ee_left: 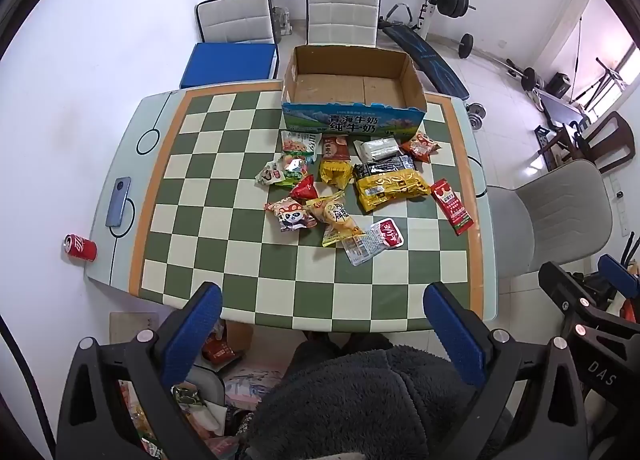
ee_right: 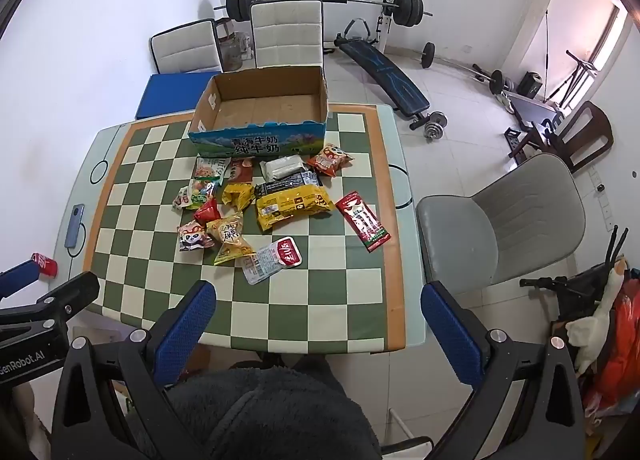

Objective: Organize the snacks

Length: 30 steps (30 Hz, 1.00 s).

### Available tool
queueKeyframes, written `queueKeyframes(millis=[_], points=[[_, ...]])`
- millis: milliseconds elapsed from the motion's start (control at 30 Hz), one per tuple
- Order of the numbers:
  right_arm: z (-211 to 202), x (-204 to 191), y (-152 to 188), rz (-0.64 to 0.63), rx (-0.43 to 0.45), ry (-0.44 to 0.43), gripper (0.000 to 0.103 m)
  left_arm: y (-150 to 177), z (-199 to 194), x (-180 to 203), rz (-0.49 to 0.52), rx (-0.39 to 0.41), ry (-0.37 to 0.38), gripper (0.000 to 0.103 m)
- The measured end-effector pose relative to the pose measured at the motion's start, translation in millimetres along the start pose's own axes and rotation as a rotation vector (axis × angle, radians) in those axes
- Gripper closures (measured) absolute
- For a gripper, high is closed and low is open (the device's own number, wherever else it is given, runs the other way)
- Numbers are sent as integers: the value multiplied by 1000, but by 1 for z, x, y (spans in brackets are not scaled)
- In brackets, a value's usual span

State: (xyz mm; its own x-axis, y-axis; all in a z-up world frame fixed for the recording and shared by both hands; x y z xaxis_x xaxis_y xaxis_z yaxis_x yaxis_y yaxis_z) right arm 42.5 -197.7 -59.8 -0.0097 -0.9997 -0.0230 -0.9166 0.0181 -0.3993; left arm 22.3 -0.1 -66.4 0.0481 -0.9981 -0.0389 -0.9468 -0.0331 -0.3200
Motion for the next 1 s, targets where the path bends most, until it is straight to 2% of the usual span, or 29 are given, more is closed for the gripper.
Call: queueKeyframes(millis=[600,1000], points=[[-6,9,-3,-4,16,-19,0,-6,-3,2,6,18,0,0],[-16,0,-6,-8,29,-12,0,-6,-6,6,6,25,1,0]])
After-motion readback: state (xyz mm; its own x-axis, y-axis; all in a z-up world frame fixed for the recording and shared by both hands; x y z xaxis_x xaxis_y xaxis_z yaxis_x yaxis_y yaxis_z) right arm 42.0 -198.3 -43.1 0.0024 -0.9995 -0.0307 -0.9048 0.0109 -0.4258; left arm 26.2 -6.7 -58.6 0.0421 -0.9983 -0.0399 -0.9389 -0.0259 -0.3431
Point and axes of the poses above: each gripper's, at about its wrist camera, not at the fingertips, and z roughly the way its jaws point, x to its right, y to its underside, the point moved 7 cm from there along z, roughly the way its jaws point, and after that the axes turned 3 degrees about -y, right-handed, at the moved point
